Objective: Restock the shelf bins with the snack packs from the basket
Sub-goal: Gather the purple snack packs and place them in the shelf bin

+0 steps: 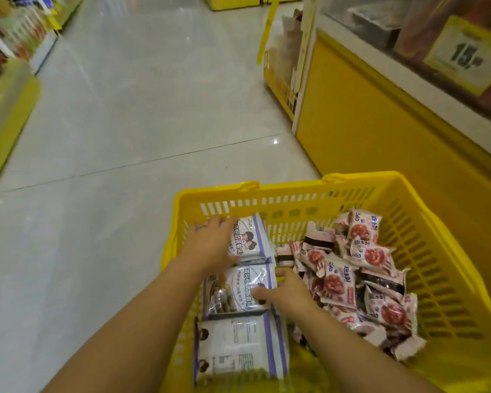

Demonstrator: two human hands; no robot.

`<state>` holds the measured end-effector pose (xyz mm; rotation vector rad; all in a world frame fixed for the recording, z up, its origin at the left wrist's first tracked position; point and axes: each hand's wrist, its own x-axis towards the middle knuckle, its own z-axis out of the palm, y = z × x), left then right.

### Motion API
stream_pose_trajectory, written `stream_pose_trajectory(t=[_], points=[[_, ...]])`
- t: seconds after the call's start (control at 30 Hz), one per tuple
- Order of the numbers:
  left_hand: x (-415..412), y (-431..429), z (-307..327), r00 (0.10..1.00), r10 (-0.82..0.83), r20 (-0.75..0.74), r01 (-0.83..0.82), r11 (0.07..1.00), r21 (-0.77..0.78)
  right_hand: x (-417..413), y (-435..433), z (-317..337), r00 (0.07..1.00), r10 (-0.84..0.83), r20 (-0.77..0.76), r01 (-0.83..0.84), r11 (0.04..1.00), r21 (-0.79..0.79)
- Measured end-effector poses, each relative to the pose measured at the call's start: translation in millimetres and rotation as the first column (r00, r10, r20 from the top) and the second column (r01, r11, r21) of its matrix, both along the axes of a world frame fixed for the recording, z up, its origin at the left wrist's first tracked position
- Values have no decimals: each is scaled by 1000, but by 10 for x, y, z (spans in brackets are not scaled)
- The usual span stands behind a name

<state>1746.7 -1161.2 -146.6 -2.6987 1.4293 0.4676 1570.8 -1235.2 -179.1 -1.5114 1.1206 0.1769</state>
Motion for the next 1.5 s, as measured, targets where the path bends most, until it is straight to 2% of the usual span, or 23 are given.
stream_pose_trajectory(t=[0.07, 0.17, 0.3, 0.4, 0.53, 0.63, 0.77, 0.9, 1.03, 1.1, 1.17, 1.2, 1.27, 1.3, 1.33, 1.43, 1.5], points=[[7, -10, 37, 1000, -2, 23, 2, 1000, -25, 14, 12, -21, 1000, 13, 19, -13, 1000, 13], [-3, 16, 137, 999, 26, -24, -29, 984, -173, -5, 19, -33, 998, 21, 58, -23, 999, 26], [-28, 119, 350, 962, 86, -258, -189, 893, -408, -12, 17, 63, 995, 19, 101, -27, 997, 73], [-24, 207, 483, 859, 97, -503, -382, 776, -503, 37, 53, 190, 985, 70, 157, -76, 997, 31], [-2, 312, 626, 709, 96, -699, -564, 673, -480, 48, -94, 474, 956, 100, 275, -87, 994, -60], [5, 378, 694, 697, 97, -710, -574, 669, -472, -3, -379, 787, 922, -24, 387, 69, 992, -104], [-35, 401, 761, 661, 104, -743, -652, 571, -499, -43, -637, 1154, 842, -101, 529, 203, 970, -137], [-53, 380, 832, 597, 112, -794, -732, 482, -482, -4, -680, 1367, 773, -85, 629, 241, 956, -166], [26, 453, 850, 533, 88, -842, -797, 389, -463, 112, -613, 1483, 723, -91, 685, 245, 961, -131], [10, 443, 828, 518, 86, -851, -788, 434, -436, 228, -523, 1497, 746, -23, 665, 181, 969, -169], [-74, 381, 802, 500, 50, -865, -746, 531, -400, 374, -385, 1473, 756, 46, 653, 125, 969, -213], [-126, 350, 791, 461, 1, -887, -731, 567, -380, 446, -315, 1446, 748, 57, 661, 118, 969, -218], [-226, 295, 788, 294, -132, -947, -745, 588, -313, 573, -192, 1382, 723, 13, 691, 156, 971, -182], [-259, 278, 781, 238, -169, -956, -755, 587, -291, 625, -151, 1341, 709, -24, 705, 196, 967, -164], [-277, 273, 770, 239, -192, -952, -758, 576, -307, 673, -119, 1308, 694, -55, 718, 237, 959, -156], [-281, 293, 750, 455, -102, -885, -749, 493, -442, 796, -102, 1156, 688, -101, 719, 310, 936, -166], [-217, 328, 725, 542, -31, -840, -758, 415, -504, 821, -162, 1005, 700, -162, 695, 316, 944, -98]])
